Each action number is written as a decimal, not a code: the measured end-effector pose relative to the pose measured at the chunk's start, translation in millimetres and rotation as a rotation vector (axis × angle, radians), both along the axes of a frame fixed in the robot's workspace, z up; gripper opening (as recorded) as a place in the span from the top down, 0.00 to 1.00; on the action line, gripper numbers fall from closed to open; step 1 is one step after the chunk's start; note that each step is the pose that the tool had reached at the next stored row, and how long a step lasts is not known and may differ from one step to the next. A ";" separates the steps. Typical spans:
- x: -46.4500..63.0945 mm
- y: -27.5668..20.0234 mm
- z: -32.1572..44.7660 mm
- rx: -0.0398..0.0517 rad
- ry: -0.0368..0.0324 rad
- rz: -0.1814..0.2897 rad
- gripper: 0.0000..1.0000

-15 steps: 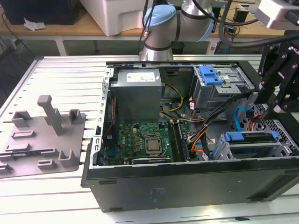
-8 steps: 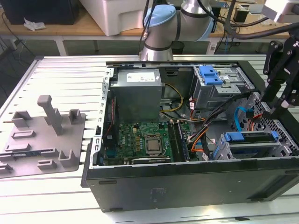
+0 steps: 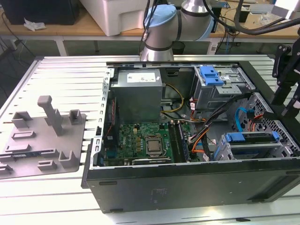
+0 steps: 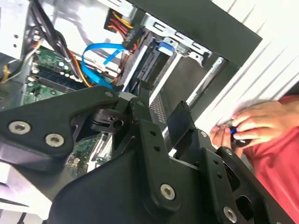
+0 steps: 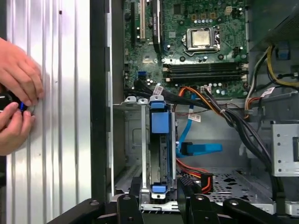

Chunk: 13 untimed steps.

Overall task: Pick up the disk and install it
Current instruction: 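Insert the first disk wire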

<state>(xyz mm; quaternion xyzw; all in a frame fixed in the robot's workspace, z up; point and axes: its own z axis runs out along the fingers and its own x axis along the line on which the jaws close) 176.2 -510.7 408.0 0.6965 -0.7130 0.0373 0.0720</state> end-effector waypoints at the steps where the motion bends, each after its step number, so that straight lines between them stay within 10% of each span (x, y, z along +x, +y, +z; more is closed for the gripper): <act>1: 1.0 0.5 -0.5 -0.0084 0.0028 -0.001 0.56; 5: 4.6 3.3 -2.3 -0.0477 0.0299 -0.006 0.56; 8: 7.5 8.0 -4.5 -0.0713 0.0704 -0.007 0.56; 13: 14.2 16.4 -7.9 -0.0888 0.1132 -0.006 0.56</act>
